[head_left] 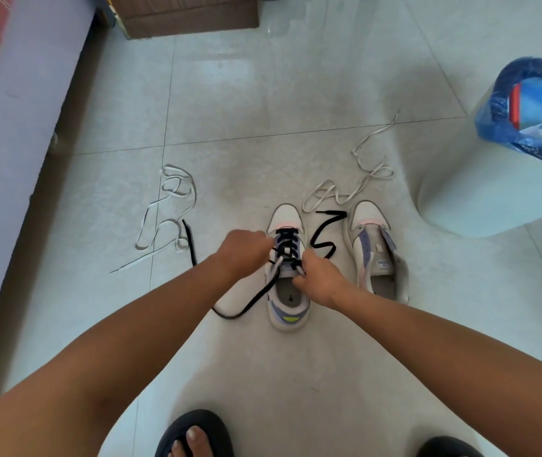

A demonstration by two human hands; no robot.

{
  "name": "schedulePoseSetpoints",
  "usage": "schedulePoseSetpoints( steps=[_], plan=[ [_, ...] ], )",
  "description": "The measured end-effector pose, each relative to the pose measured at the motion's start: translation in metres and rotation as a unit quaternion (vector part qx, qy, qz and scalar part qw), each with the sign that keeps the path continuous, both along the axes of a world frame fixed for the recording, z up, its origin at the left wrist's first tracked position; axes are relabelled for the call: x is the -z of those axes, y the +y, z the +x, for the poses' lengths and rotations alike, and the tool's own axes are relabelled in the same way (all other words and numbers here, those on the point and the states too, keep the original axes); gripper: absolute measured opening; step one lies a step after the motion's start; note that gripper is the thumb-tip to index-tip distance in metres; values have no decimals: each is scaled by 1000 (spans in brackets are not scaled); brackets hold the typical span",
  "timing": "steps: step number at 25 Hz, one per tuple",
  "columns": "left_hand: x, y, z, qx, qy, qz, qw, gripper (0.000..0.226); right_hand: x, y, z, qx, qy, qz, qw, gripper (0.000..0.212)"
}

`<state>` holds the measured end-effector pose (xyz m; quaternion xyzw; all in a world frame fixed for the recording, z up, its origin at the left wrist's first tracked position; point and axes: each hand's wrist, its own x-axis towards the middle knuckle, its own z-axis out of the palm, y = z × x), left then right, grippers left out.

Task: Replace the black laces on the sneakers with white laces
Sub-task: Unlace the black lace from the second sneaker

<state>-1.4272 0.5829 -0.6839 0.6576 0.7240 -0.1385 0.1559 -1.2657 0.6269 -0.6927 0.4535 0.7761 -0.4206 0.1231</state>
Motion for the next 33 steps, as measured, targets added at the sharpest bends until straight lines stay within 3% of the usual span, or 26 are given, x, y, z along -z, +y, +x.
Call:
schedulePoseSetpoints(
  steps=[1,2,3,4,6,7,8,9,10,12,13,14,15,16,17,18,19,20,21,22,24,26,27,29,30,33],
  plan=[
    [0,1,-3,34,70,11,997,18,0,-3,-1,-6,1,-2,1000,17],
    [2,3,-1,-10,83,15,996,21,1,-5,-2,-13,-1,1,1000,16],
    [5,4,3,-128,12,0,992,19,1,-5,-2,-16,-7,4,1000,16],
    [8,6,7,-257,-113,-16,960,17,1,-5,-2,-14,-13,4,1000,17],
    [0,8,18,-489,-371,-167,772,28,2,-4,-1,-6,-19,4,1000,23],
    [1,6,21,-499,-440,-213,716,33,3,-3,0,-7,-21,5,1000,22],
    [5,3,20,-467,-465,-232,715,35,3,-3,1,-8,-21,4,1000,20],
    [5,-1,17,-423,-461,-227,746,35,2,-4,2,-7,-19,3,1000,18],
    [8,-4,11,-370,-424,-205,801,34,2,-4,3,-6,-15,1,1000,17],
    [9,-7,-10,-240,-201,-150,938,30,0,-4,4,-7,-10,-2,1000,17],
    [10,-8,-23,-169,-33,-109,979,28,0,-4,4,-5,-8,-1,1000,17],
    [9,-10,-33,-118,87,-58,988,27,0,-5,4,-5,-6,0,1000,16],
    [6,-10,-37,-105,136,-26,985,29,1,-6,4,-6,-6,4,1000,16],
    [5,-9,-38,-141,103,-26,984,35,0,-6,3,-8,-8,8,1000,17],
    [6,-8,-33,-231,-15,-48,972,46,1,-6,3,-6,-11,12,1000,17],
    [5,-7,-22,-343,-191,-107,914,56,1,-6,2,-3,-12,15,1000,17],
    [6,-9,-8,-415,-333,-174,829,59,1,-6,2,-3,-10,17,1000,17],
    [5,-13,4,-432,-410,-207,776,55,1,-7,2,-3,-9,18,1000,17],
    [6,-16,12,-418,-443,-209,765,49,2,-7,3,-2,-8,20,1000,17],
    [10,-17,16,-394,-445,-192,781,44,3,-6,3,0,-7,22,1000,17],
    [11,-16,11,-314,-375,-141,861,39,4,-7,4,-1,-1,20,1000,17],
    [8,-8,-7,-201,-203,-93,954,33,6,-6,6,-7,-1,14,1000,18],
    [6,-6,-23,-190,-102,-62,975,29,6,-5,8,-7,-3,11,1000,18],
    [-1,-9,-66,-264,50,-26,963,27,9,-2,12,-1,0,3,1000,17],
    [-4,-15,-81,-312,79,-27,946,27,10,-1,14,4,1,2,1000,16],
    [-5,-20,-67,-332,-9,-64,941,36,13,1,16,12,0,8,1000,25]
  ],
)
